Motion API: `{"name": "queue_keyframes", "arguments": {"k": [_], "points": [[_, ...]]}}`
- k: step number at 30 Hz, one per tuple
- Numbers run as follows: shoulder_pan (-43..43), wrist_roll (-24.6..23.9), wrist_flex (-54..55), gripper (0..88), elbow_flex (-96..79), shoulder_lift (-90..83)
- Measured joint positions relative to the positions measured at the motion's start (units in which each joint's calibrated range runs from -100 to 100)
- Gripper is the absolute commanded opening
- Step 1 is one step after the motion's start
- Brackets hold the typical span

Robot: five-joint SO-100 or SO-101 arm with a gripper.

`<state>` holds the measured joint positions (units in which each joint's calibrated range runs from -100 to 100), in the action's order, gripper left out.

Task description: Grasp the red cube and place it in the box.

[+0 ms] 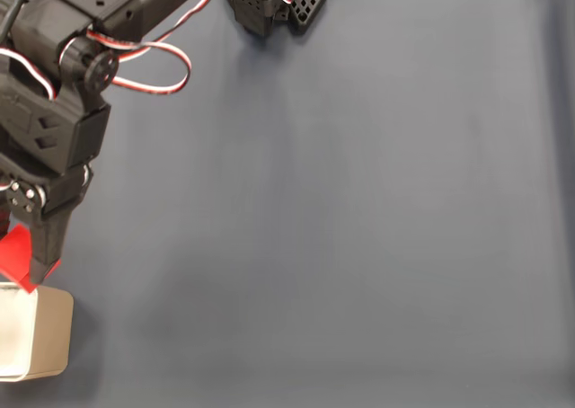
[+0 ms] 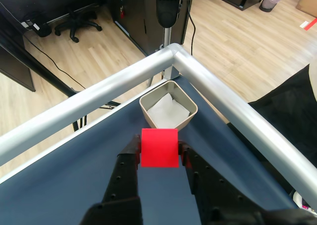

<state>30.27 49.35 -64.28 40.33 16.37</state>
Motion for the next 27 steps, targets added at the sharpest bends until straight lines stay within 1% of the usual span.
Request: {"name": "queue_keyframes", "arguments": {"k": [17, 27], "points": [[0.52, -0.93, 0.08, 0.0, 18.72, 12.16], [2.0, -0.93, 1.43, 0.0, 24.14, 17.02]]}}
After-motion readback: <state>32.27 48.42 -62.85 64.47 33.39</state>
